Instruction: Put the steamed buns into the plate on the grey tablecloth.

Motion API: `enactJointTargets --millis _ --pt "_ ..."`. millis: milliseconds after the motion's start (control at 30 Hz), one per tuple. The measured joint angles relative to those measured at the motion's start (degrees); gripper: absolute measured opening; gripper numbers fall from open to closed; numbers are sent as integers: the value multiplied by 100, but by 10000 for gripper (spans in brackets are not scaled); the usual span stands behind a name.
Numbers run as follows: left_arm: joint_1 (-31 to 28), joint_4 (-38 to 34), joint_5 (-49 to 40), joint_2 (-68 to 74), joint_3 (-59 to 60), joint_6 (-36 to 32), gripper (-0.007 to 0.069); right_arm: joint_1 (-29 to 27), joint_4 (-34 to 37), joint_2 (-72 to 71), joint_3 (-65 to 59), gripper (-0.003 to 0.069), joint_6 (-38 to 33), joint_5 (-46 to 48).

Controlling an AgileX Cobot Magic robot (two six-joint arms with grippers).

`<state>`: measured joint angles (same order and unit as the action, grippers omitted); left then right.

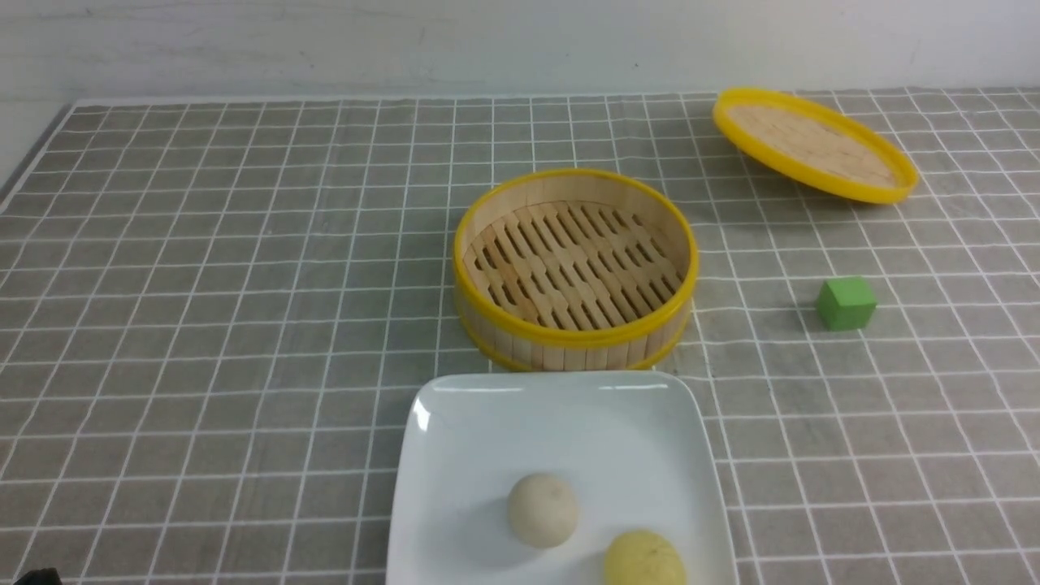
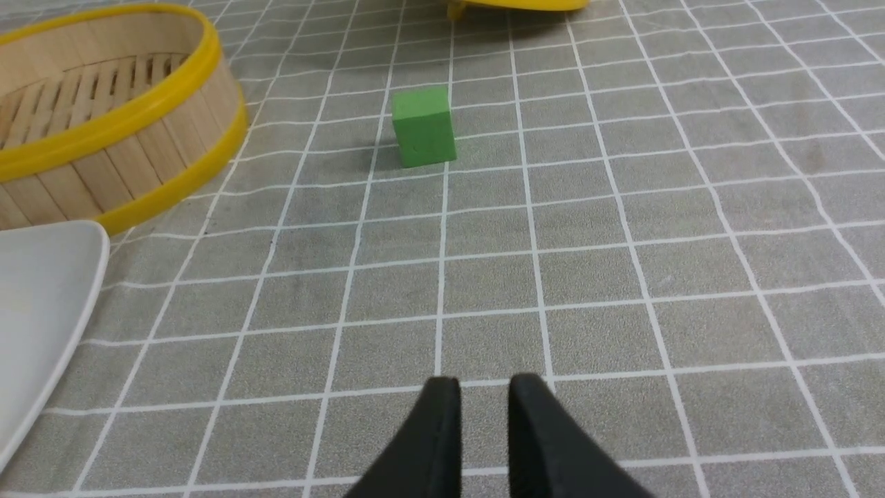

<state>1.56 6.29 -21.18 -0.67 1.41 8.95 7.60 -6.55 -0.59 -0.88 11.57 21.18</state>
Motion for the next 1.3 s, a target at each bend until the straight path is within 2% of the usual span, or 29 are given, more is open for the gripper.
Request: enactJointTargets --millis 1300 --pt "0 46 -1 -1 0 0 73 0 0 0 0 179 0 5"
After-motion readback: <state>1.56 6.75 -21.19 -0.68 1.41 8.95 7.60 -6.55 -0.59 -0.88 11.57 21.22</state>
